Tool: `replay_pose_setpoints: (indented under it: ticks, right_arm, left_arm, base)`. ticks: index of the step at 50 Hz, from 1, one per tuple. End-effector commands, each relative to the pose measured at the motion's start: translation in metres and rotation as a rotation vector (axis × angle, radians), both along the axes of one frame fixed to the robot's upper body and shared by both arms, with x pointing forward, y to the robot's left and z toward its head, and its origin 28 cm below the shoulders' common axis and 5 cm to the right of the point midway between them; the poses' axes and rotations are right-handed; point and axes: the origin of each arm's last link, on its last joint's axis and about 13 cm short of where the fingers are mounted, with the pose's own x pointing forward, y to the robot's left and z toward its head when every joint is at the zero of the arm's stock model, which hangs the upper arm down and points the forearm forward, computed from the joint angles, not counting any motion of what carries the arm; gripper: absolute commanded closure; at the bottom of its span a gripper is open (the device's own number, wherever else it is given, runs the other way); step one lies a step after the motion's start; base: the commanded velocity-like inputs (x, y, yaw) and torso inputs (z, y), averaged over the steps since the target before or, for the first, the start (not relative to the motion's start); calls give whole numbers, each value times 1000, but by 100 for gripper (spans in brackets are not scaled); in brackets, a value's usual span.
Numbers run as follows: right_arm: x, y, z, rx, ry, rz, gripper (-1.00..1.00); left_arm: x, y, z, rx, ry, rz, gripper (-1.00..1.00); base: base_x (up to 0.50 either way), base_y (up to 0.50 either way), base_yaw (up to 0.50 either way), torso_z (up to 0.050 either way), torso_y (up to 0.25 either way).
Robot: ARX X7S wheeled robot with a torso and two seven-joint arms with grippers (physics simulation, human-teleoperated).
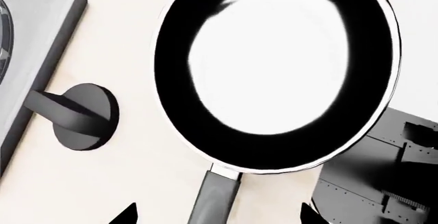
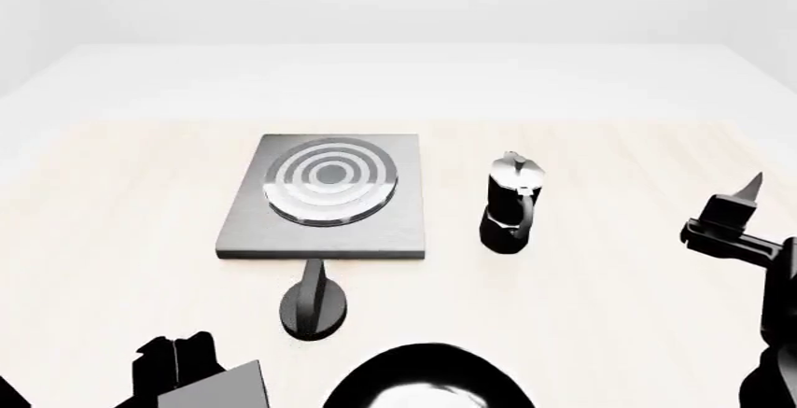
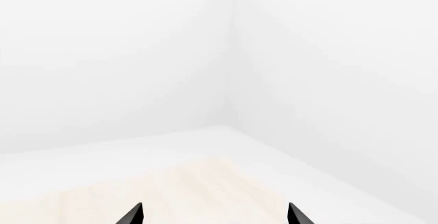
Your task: Turn on the stove and put the frying pan on it.
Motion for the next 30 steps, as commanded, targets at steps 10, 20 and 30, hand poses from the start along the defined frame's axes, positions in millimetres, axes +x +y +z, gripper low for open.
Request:
replay_pose_setpoints:
  ticks: [10,20,30]
  right_arm:
    - [-1,-3,-2,34,2,-4,-100]
    - [-1,-2,-3,37,0,0,-100]
    - [-1,-1,-2,34,-8,4,-100]
  left_arm:
    - [10,6,-9,39,26,89,-100]
    - [11,6,-11,42,27,89,-100]
    - [18,8,-19,42,42,105,-100]
  base:
    - [0,0,0,0,0]
    - [0,0,0,0,0]
    - [0,0,0,0,0]
